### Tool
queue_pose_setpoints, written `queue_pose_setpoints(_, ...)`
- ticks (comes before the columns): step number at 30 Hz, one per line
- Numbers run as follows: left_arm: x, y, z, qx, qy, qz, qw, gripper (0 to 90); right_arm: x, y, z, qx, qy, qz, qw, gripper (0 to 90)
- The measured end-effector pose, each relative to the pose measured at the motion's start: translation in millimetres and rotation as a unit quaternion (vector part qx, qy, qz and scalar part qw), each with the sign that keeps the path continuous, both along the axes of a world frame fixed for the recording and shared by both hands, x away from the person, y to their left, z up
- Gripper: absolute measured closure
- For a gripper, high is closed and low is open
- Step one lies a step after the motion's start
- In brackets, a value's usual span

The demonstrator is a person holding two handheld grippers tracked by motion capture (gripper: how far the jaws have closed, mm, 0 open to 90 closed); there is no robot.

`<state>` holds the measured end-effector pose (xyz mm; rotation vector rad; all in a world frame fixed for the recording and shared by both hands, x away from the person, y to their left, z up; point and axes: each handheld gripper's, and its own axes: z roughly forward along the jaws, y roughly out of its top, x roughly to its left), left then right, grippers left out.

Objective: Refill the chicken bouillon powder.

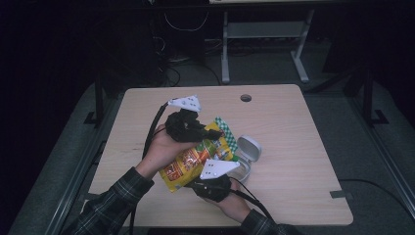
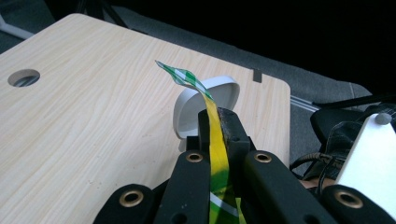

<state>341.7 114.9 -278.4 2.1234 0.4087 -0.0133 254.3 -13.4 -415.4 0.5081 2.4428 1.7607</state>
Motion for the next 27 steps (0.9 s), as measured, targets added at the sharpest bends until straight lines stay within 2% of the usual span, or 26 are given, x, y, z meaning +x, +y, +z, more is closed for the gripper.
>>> queue_pose_setpoints(9, 2.3, -8.9, -1.8, 0.023, 0.003, 0.005, 0.9997, 90.0, -0.6, 0.0, -0.6, 0.007, -0.002, -0.003, 1.0000, 90.0)
queue_pose_setpoints(15, 3.9, -12.3, 0.9, 0.029, 0.003, -0.006, 0.9995, 90.0, -1.5, -2.2, 0.9, 0.019, -0.011, 0.006, 0.9997, 90.0)
queue_pose_setpoints(19, 2.2, -13.4, 3.7, 0.043, 0.003, -0.022, 0.9988, 90.0, -3.7, -2.3, 1.7, 0.029, -0.019, 0.015, 0.9993, 90.0)
queue_pose_setpoints(27, -9.7, -15.0, 10.2, 0.036, -0.008, -0.012, 0.9992, 90.0, -4.6, -1.0, 2.1, 0.025, -0.025, 0.006, 0.9994, 90.0)
